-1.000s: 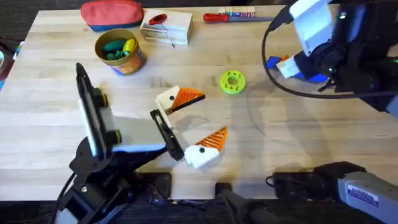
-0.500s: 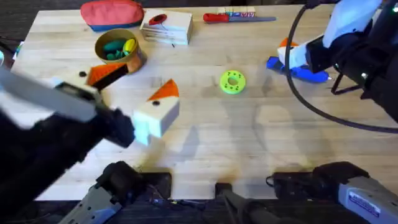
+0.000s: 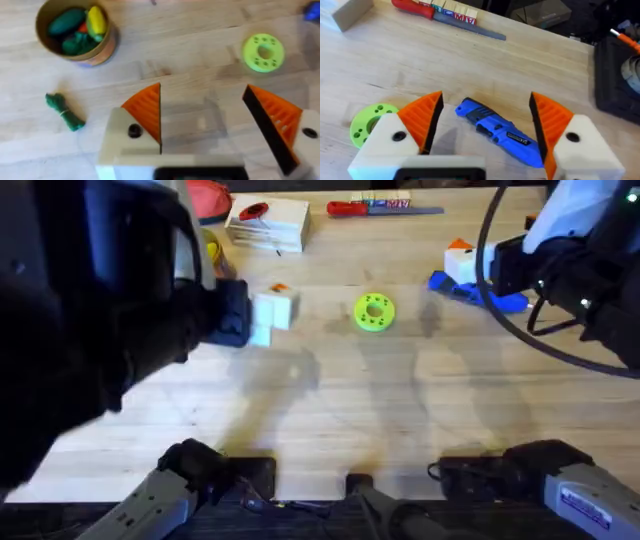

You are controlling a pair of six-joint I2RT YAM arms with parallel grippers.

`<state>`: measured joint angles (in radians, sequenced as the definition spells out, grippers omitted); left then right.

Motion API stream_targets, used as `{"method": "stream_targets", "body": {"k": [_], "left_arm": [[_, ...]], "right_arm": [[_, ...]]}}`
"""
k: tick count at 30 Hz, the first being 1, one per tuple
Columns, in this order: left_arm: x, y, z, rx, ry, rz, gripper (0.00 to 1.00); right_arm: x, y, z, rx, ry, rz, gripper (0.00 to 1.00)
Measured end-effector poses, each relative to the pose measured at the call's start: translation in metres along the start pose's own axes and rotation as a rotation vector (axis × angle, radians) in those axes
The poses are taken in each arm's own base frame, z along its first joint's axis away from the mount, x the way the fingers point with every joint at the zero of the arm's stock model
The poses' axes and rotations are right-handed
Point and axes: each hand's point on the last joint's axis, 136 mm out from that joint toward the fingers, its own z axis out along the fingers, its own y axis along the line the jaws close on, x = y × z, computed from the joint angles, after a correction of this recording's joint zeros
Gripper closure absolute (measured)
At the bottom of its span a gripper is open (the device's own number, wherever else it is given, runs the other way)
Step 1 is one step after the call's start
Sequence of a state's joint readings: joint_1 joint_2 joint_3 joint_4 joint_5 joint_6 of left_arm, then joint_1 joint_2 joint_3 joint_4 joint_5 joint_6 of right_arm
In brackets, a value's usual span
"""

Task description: Pick up the gripper from the table and insert it into the empty holder that is missing its gripper. Then pick up a screw, insert it into the mounting hole, and use the screwdriver to tighten it. Finally, clean up the table by picking up the vegetable and placing it into the bucket.

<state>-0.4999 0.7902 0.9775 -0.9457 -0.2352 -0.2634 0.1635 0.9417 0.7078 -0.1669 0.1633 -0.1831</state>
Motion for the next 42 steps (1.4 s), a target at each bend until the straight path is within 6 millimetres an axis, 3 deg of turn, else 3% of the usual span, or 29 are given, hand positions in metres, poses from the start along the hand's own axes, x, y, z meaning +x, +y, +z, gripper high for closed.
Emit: {"method": "stream_targets", "body": {"k": [6, 13, 20, 27, 33, 39, 42], "left_arm": [[0.013, 0.072, 0.031, -0.224, 0.131, -0.272, 0.010], [0.050, 0.164, 0.036, -0.441, 0.252, -0.620, 0.009], [0.083, 0.221, 0.046, -0.539, 0.328, -0.816, 0.009], [0.098, 0.251, 0.078, -0.532, 0.383, -0.802, 0.011], [0.118, 0.262, 0.107, -0.502, 0.470, -0.746, 0.026], [0.143, 0.259, 0.124, -0.458, 0.585, -0.694, 0.103], [0.152, 0.255, 0.132, -0.425, 0.622, -0.696, 0.237]], "right_arm": [[0.000, 0.000, 0.000, 0.000, 0.001, 0.048, 0.007], [0.000, 0.000, 0.000, -0.001, 0.002, 0.060, 0.008], [0.000, 0.000, 0.000, -0.001, 0.002, 0.061, 0.007], [0.000, 0.000, 0.000, -0.001, 0.002, 0.064, 0.008], [0.001, 0.000, 0.000, -0.001, 0.002, 0.064, 0.009], [0.001, 0.000, 0.000, -0.001, 0.002, 0.064, 0.008], [0.001, 0.000, 0.000, -0.001, 0.002, 0.064, 0.008]]}}
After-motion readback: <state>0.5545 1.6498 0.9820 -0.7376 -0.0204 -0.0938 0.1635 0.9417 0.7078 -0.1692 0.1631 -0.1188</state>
